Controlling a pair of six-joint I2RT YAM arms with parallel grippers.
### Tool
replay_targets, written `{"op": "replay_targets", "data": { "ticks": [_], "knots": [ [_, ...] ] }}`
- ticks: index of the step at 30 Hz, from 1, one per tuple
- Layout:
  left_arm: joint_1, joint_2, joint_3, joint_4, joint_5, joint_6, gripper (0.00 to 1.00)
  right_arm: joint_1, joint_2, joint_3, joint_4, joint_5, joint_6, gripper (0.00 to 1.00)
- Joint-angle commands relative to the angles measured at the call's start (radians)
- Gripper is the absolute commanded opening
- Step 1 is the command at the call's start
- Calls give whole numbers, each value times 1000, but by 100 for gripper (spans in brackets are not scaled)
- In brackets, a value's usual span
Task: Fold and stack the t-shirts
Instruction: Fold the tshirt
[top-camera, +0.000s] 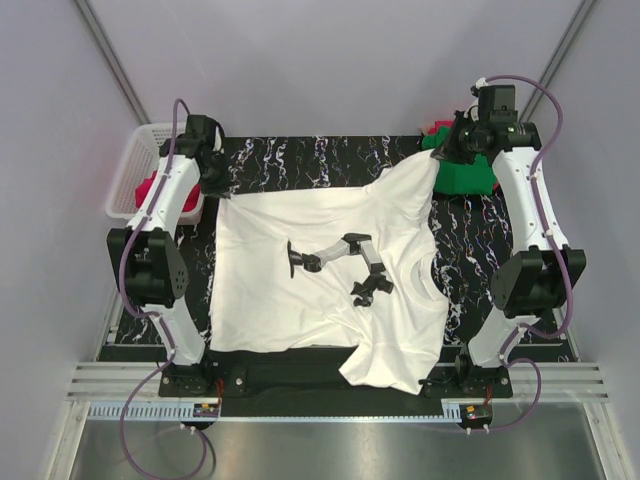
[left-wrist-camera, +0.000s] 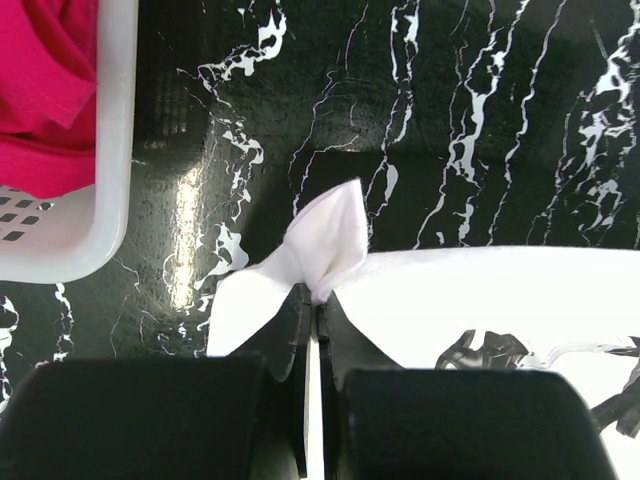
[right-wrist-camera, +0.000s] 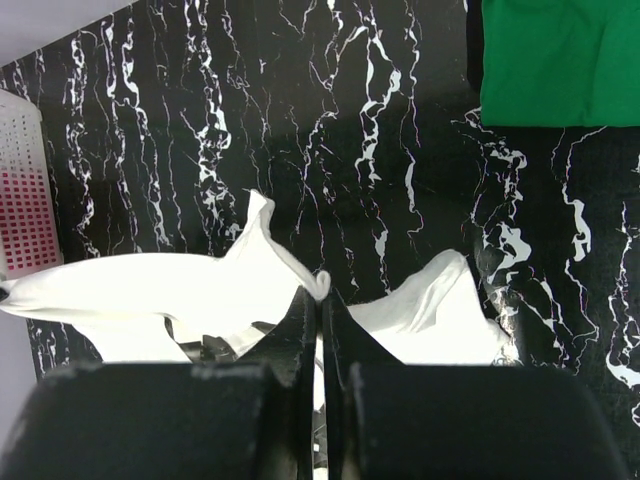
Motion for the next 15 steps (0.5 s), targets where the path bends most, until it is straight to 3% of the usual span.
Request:
{"op": "replay_targets", "data": {
  "ticks": [1,9,15],
  "knots": [
    [2,-102,4,26,-6,22,0,7,-22,85,8,27,-18,0],
    [2,-178,-57,50,-13,29,0,6,-31,122,-1,41,1,0],
    [2,-149,-74,55,27,25,0,6,-54,113,-9,52,10,0]
  ]
}}
